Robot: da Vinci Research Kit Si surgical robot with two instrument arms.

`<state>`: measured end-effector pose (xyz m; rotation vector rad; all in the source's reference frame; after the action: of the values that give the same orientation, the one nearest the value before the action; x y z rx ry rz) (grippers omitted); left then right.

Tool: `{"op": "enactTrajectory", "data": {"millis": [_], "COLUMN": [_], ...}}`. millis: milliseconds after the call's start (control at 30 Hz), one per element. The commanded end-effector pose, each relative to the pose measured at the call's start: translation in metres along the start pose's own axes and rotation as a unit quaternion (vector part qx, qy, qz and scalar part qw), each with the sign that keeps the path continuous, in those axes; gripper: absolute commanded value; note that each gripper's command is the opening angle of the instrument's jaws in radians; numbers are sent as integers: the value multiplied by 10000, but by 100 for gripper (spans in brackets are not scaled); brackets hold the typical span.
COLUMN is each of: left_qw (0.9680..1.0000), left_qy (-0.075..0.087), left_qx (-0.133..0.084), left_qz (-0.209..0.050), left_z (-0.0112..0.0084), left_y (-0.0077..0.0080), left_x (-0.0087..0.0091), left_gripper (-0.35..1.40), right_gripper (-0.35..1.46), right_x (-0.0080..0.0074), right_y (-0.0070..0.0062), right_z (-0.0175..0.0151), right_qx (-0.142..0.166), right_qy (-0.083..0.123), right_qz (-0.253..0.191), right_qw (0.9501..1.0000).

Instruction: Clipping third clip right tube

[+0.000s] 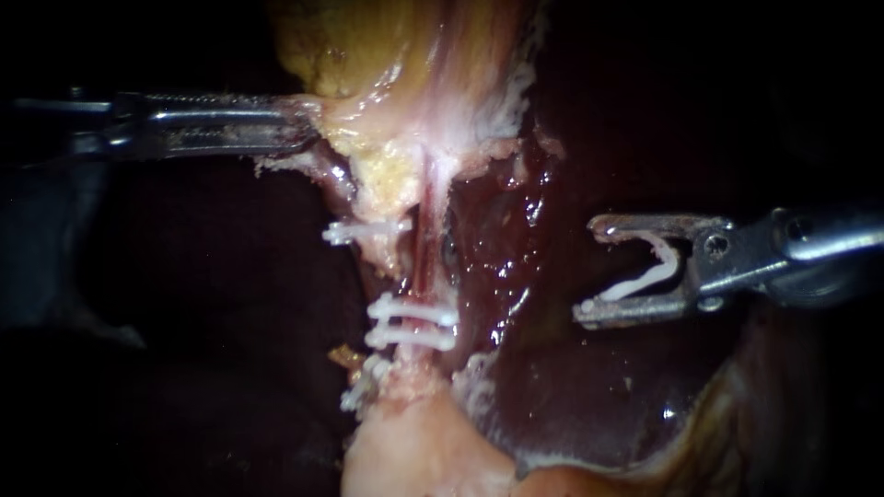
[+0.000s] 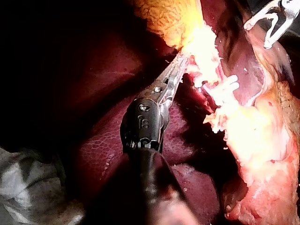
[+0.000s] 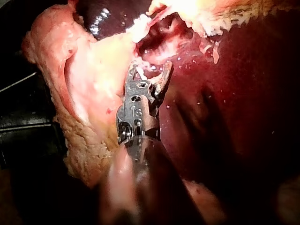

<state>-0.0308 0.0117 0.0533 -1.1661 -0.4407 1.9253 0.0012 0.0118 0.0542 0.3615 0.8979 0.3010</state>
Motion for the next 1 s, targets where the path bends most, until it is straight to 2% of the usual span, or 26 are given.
{"op": "enactTrajectory", "data": {"millis": [33, 133, 233, 367, 467, 767, 1000], "left_qw": [10000, 10000, 9999, 9998, 9999, 9999, 9999], "left_qy": [0, -9, -48, 95, 145, 160, 158], "left_qx": [-6, -30, -86, -71, -42, -43, -49], "left_qz": [-1, -13, -49, -129, -77, -45, -43], "left_z": [-2, -9, -24, -49, -62, -68, -70], "left_y": [0, 1, 4, 8, 11, 10, 8], "left_x": [0, 5, 18, 42, 52, 50, 49], "left_gripper": [-35, -35, -35, -35, -35, -35, -35], "right_gripper": [48, 48, 48, 48, 48, 49, 49], "right_x": [0, 0, 0, 0, 0, 3, 12], "right_y": [0, 0, 0, 0, 0, 0, 4], "right_z": [0, 0, 0, 0, 0, 2, 23], "right_qx": [0, 0, 0, 0, 0, 116, 495], "right_qy": [0, 0, 0, 0, 0, 10, 98], "right_qz": [-3, -3, -3, -3, -2, 30, 207], "right_qw": [10000, 10000, 10000, 10000, 10000, 9999, 9985]}}
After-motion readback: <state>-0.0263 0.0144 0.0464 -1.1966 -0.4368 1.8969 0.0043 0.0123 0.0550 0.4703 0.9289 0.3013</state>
